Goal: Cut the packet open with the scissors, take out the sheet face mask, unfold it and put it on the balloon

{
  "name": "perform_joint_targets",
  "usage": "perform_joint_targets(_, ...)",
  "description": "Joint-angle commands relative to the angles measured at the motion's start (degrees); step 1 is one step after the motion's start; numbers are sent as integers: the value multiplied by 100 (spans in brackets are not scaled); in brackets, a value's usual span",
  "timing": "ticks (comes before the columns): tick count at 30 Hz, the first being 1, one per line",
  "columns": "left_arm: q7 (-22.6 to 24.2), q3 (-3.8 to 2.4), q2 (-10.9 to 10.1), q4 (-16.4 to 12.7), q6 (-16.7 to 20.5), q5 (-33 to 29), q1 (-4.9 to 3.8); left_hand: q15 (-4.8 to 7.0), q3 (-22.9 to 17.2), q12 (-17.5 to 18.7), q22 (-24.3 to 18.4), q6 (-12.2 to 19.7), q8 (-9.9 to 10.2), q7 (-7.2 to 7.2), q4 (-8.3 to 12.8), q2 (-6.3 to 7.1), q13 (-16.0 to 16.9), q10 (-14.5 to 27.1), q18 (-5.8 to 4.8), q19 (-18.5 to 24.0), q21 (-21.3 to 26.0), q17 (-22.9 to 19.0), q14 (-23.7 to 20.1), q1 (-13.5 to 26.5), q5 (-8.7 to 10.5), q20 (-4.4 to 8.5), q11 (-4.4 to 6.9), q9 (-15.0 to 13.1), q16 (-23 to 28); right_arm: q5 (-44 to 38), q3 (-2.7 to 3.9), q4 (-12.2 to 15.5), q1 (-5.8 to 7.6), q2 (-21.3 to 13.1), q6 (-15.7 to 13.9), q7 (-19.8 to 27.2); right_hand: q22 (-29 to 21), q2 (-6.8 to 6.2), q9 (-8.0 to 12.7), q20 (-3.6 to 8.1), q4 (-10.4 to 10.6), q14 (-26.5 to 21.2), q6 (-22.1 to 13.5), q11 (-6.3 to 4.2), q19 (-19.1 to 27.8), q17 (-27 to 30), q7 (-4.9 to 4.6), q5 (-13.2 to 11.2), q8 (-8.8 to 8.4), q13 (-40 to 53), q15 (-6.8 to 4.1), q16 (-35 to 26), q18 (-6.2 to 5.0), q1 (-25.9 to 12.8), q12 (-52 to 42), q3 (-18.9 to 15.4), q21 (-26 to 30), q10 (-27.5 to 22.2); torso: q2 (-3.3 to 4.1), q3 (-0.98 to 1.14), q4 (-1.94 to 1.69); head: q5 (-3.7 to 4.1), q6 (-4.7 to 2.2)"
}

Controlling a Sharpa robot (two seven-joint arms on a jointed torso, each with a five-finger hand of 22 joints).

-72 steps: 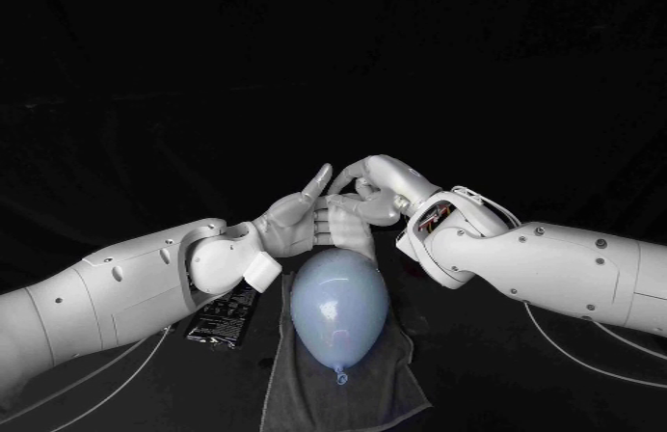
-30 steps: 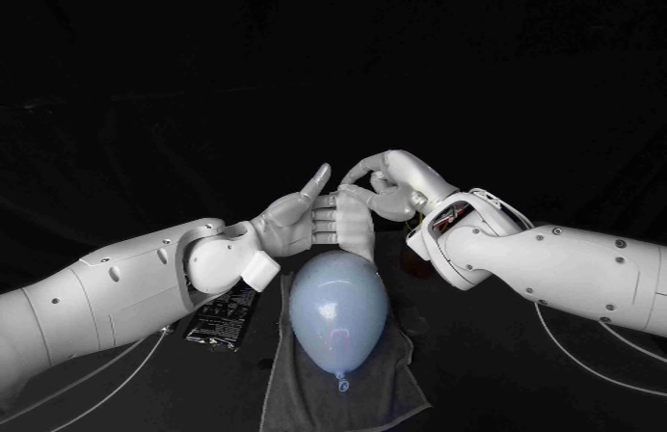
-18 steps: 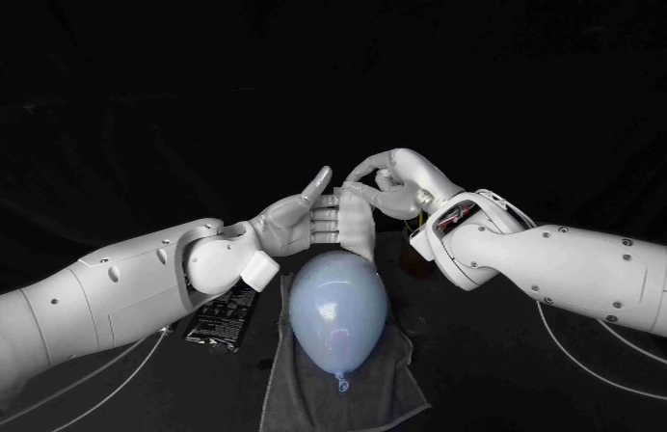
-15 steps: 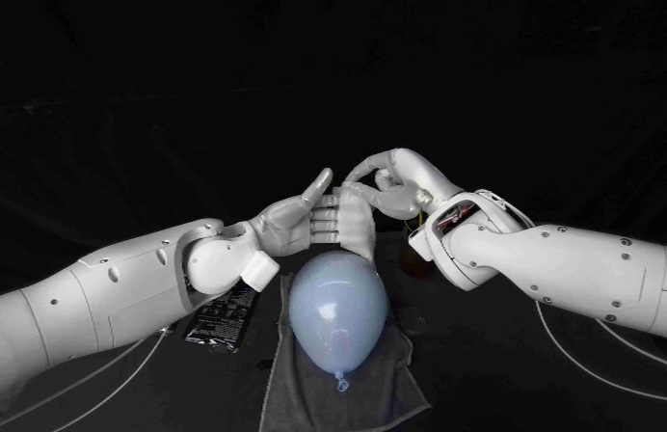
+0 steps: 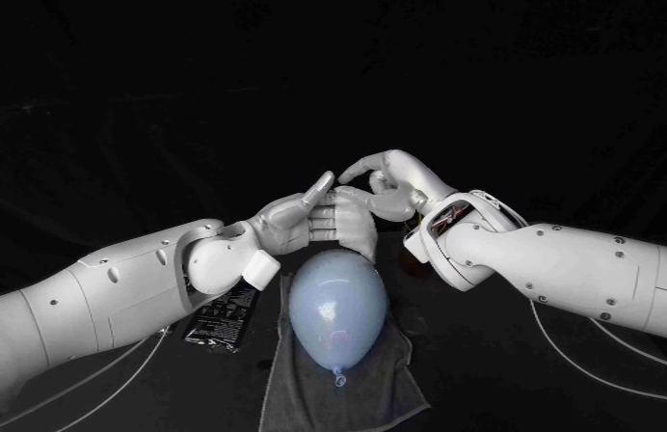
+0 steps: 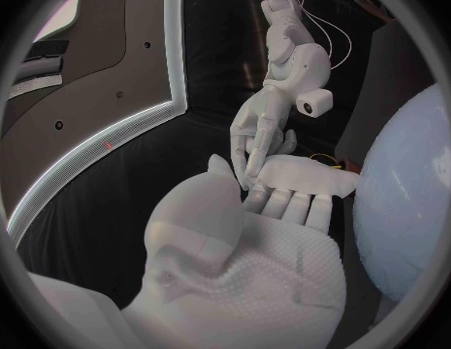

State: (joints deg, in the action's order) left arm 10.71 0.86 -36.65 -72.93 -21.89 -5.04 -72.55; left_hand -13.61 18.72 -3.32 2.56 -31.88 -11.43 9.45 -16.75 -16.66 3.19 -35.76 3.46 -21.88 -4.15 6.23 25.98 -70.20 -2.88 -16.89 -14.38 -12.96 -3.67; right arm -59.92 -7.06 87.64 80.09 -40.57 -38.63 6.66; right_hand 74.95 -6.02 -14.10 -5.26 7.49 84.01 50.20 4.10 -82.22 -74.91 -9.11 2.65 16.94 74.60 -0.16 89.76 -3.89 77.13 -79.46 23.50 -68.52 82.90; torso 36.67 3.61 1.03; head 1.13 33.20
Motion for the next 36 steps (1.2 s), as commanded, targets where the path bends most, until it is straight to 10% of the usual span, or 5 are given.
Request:
perform_joint_targets(1,250,-8,13,-7,136,-86,-9,-1,42,-38,12,-114,-48,574,2,-4,15,-230,-2,-107,-39,24,111,-63,14,-1,-17,-37,-32,-9,2,2,0,10,242,-6,931,-173,52,-47,9,599,-144,70,53,-1509,-71,10,-124,598,78,24,-14,-54,66,-117,83,-71,1,1,0,5,0)
perform_joint_targets(9,331,-8,12,2,235,-178,-9,51,97,-79,92,-231,-81,463,-8,-19,42,-927,31,-881,-245,159,731,-41,13,11,3,-59,-183,-59,2,1,1,-6,210,-101,898,-289,142,-144,55,599,-368,152,123,-1509,-149,10,-368,466,160,24,-44,-39,218,-364,218,-234,1,4,3,1,-6)
perform_joint_targets(21,341,-8,8,8,253,-162,-9,138,62,-81,96,-745,-282,523,-1,-12,59,-1379,46,-1128,-306,264,1248,-114,12,16,104,-205,-307,516,2,-72,11,12,-211,-216,924,169,130,-187,284,599,-82,137,75,-1509,-131,31,-341,527,158,24,-45,9,111,-298,119,-167,0,7,3,0,-24)
perform_joint_targets(36,292,-7,10,-48,243,113,-11,247,118,-76,128,-1078,-396,542,1,-3,56,-1657,90,-1569,-412,398,1938,-229,12,24,185,-265,-519,1132,5,-136,72,151,-239,-383,937,139,115,-141,306,599,256,48,37,-1509,-24,183,-231,570,85,24,-41,41,32,-270,59,-106,6,-3,0,15,-3)
